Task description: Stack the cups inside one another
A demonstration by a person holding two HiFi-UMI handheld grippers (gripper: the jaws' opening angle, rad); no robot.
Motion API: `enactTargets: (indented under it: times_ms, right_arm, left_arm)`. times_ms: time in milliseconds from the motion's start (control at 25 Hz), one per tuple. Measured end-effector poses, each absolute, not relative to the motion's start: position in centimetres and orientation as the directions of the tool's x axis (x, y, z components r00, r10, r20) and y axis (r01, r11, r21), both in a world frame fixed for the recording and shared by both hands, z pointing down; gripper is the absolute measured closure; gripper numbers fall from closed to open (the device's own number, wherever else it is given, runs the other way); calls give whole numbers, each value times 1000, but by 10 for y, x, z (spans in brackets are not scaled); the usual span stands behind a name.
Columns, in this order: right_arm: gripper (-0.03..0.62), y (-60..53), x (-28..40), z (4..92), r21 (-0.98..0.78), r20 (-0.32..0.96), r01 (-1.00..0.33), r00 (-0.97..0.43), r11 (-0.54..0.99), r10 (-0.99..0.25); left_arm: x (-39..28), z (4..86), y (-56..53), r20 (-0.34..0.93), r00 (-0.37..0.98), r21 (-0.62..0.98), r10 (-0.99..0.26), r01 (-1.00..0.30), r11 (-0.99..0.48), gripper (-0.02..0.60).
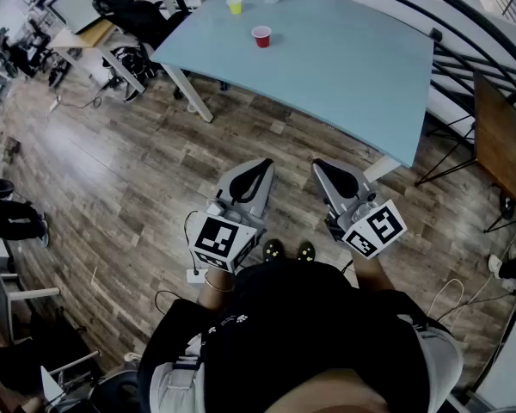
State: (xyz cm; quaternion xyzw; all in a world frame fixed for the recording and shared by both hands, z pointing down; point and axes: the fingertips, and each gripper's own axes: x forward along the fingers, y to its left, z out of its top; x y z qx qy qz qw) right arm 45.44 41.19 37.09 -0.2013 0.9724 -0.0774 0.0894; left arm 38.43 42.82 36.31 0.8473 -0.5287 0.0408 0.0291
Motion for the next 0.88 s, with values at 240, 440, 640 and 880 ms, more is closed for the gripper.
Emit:
enactTargets:
  times_ms: [240,440,640,880]
  right_arm:
    - [589,409,469,373,-208,-158,-384,-894,900,-419]
    - [589,405,487,375,-246,-190,-369,-889,896,-418]
    - [591,396,507,382,-244,-186,-377,-886,894,-424]
    - [592,400,520,392,-238,-178,-350,-901,906,-395]
  left_arm:
    - [395,368,424,103,437,21,-894,-899,-437,589]
    - [412,371,417,116,447,29,-887,-894,-447,589]
    - [432,374,412,113,449,17,-886,-893,-450,589]
    - [445,381,418,114,425,31,-898,-905,-425,589]
